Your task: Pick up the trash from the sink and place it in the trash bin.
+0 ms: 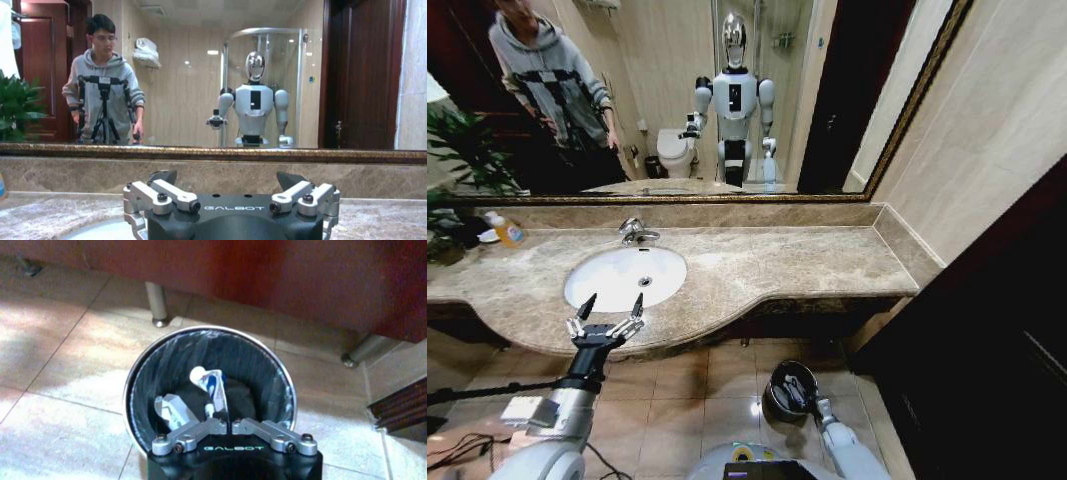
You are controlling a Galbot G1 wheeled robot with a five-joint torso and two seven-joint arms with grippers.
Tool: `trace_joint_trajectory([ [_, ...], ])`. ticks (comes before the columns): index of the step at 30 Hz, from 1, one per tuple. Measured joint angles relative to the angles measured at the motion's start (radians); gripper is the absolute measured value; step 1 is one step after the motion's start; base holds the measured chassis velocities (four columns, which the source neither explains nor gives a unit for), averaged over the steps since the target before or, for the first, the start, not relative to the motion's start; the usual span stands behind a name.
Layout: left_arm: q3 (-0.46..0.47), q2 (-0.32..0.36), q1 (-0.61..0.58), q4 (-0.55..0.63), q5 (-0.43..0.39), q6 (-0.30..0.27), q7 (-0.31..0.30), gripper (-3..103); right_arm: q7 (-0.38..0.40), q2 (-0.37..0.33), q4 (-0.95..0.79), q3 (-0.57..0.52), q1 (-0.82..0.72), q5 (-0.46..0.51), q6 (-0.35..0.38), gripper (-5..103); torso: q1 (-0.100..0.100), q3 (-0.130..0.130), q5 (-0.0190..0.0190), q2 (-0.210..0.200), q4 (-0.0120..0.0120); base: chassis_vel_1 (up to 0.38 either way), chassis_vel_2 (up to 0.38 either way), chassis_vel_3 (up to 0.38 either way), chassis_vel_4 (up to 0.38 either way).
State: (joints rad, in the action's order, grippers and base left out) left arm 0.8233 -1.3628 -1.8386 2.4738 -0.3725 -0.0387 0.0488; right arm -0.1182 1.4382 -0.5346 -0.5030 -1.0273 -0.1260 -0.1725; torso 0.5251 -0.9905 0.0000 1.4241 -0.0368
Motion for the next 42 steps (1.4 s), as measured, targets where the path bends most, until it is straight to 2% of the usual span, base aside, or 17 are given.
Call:
trace_joint_trajectory([
  [8,0.0,0.0,0.0,0.0,0.0,0.0,0.0,100,0.007,0.017,0.052,-0.002,0.039,-0.032,0.001,0,0.0,0.0,0.0,0.0,0.0,0.0,0.0,0.0,0.0],
  [22,0.0,0.0,0.0,0.0,0.0,0.0,0.0,100,0.004,0.016,0.052,-0.002,0.041,-0.033,0.02,-2,0.0,0.0,-0.0001,0.0,0.0,0.0,0.0,0.0,0.0],
  [23,0.0,0.0,0.0,0.0,0.0,0.0,0.0,100,0.003,0.016,0.052,-0.002,0.04,-0.033,0.021,3,0.0,0.0,0.0,0.0,0.0,0.0,0.0,0.0,0.0],
  [24,0.0,0.0,0.0,0.0,0.0,0.0,0.0,100,0.003,0.016,0.052,-0.002,0.04,-0.033,0.021,3,0.0,0.0,0.0,0.0,0.0,0.0,0.0,0.0,0.0],
  [29,0.0,0.0,0.0,0.0,0.0,0.0,0.0,100,-0.001,0.015,0.042,-0.002,0.032,-0.034,0.028,30,0.0,0.0,0.0,0.0,0.0,0.0,0.0,0.0,0.0],
  [31,0.0,0.0,0.0,0.0,0.0,0.0,0.0,100,-0.001,0.015,0.04,-0.002,0.031,-0.035,0.028,30,0.0,0.0,0.0,0.0,0.0,0.0,0.0,0.0,0.0],
  [33,0.0,0.0,0.0,0.0,0.0,0.0,0.0,100,-0.001,0.014,0.036,-0.002,0.026,-0.036,0.028,40,0.0,0.0,0.0,0.0,0.0,0.0,0.0,0.0,0.0],
  [34,0.0,0.0,0.0,0.0,0.0,0.0,0.0,100,-0.001,0.014,0.036,-0.002,0.026,-0.036,0.028,40,0.0,0.0,0.0,0.0,0.0,0.0,0.0,0.0,0.0],
  [38,0.0,0.0,0.0,0.0,0.0,0.0,0.0,100,-0.005,0.011,0.024,-0.004,0.016,-0.036,0.026,62,0.0,0.0,0.0,0.0,0.0,0.0,0.0,0.0,0.0],
  [40,0.0,0.0,0.0,0.0,0.0,0.0,0.0,100,-0.006,0.01,0.015,-0.004,0.012,-0.035,0.026,62,0.0,0.0,0.0001,0.0,0.0,0.0,0.0,0.0,0.0],
  [42,0.0,0.0,0.0,0.0,0.0,0.0,0.0,100,-0.007,0.006,-0.029,-0.007,-0.006,-0.031,0.03,73,0.0,0.0,0.0001,0.0,0.0,0.0,0.0,0.0,0.0],
])
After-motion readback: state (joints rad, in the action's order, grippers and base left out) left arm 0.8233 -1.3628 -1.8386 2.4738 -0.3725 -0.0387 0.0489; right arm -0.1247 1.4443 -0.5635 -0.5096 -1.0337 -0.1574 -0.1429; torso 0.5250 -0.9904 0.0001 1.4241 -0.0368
